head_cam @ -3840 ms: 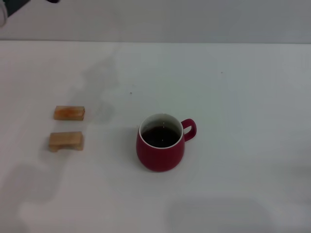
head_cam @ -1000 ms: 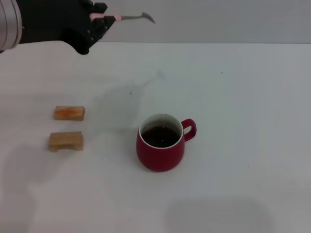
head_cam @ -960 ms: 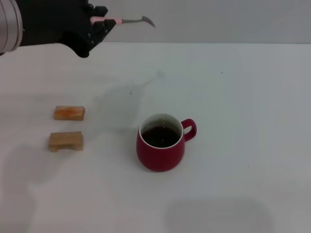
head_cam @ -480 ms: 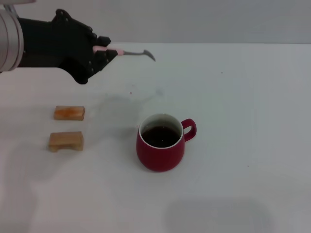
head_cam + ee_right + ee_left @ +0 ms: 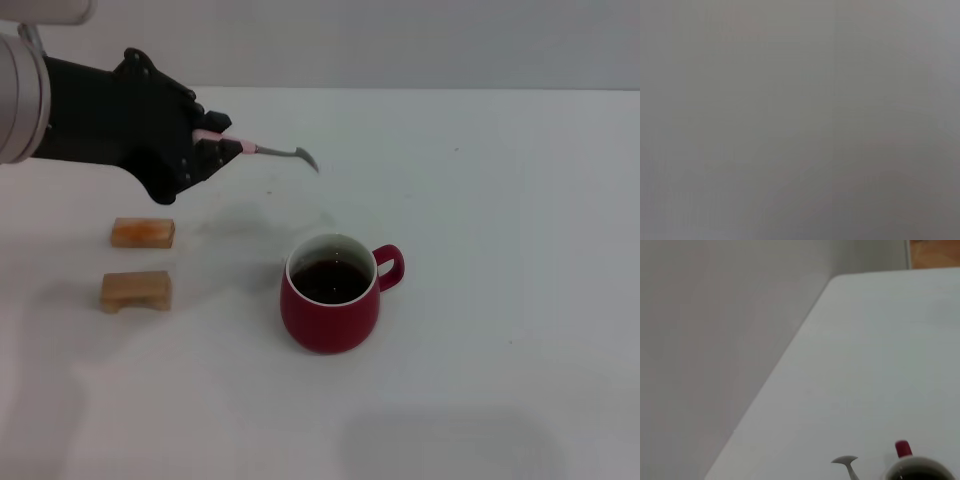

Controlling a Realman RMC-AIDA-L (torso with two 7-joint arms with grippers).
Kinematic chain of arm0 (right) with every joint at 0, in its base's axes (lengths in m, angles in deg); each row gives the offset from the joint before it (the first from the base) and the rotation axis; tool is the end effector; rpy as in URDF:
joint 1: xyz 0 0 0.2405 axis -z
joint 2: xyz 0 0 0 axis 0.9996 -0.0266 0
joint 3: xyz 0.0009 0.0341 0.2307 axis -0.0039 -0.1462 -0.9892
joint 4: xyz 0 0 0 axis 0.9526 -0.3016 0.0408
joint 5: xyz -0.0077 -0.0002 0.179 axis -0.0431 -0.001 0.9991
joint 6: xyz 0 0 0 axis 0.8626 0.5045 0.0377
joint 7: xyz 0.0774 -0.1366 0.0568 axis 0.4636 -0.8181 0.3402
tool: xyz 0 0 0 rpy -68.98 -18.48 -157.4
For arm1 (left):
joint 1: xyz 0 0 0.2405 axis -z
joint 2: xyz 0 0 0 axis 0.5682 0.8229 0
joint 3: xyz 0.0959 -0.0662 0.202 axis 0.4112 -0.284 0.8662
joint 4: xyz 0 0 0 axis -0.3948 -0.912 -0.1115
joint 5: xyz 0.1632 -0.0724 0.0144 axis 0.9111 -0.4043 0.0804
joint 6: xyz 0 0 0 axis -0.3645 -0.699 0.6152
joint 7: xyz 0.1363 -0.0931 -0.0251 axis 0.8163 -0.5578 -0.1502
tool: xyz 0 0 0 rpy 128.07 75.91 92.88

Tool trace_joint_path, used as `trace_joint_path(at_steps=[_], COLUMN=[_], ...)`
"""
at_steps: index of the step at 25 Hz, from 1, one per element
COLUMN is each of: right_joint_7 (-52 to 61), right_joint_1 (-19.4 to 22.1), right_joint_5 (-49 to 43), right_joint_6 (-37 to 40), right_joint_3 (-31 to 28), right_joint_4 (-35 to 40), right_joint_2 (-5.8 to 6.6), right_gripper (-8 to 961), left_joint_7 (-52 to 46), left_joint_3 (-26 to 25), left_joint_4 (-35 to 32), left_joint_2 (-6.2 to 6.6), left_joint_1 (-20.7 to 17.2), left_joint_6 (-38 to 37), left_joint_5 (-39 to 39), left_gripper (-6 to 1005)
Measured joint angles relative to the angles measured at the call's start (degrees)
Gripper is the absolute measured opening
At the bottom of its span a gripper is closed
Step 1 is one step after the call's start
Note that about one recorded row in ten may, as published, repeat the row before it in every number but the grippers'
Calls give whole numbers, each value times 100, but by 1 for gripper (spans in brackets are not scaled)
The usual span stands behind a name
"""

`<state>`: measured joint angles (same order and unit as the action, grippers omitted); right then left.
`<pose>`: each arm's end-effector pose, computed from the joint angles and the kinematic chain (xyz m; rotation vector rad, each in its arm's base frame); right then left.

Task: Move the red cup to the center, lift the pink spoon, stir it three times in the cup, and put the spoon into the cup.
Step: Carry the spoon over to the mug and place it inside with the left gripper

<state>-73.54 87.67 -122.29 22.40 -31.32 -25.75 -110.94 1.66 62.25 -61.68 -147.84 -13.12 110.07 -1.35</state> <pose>0.3704 0.1617 0.0722 -0.9684 0.5689 0.4347 -0.1003 0.2846 0.0643 -2.5904 -0.0821 0.1070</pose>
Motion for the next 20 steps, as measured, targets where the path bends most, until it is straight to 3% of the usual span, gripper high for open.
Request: trace_joint_path(at_steps=[20], right_joint_7=[0], right_joint_1=[-49], right_joint_5=[0], right_joint_6=[-114], right_joint_3=[-1], right_joint_4=[-1], right_joint_2=[4], right_gripper=[690], left_joint_7=[-47], left_joint_3=[32], left_joint_4=[-9], left_joint_2=[-15], left_joint_1=[308], left_joint_6=[853], left_joint_5=[13], left_gripper=[177])
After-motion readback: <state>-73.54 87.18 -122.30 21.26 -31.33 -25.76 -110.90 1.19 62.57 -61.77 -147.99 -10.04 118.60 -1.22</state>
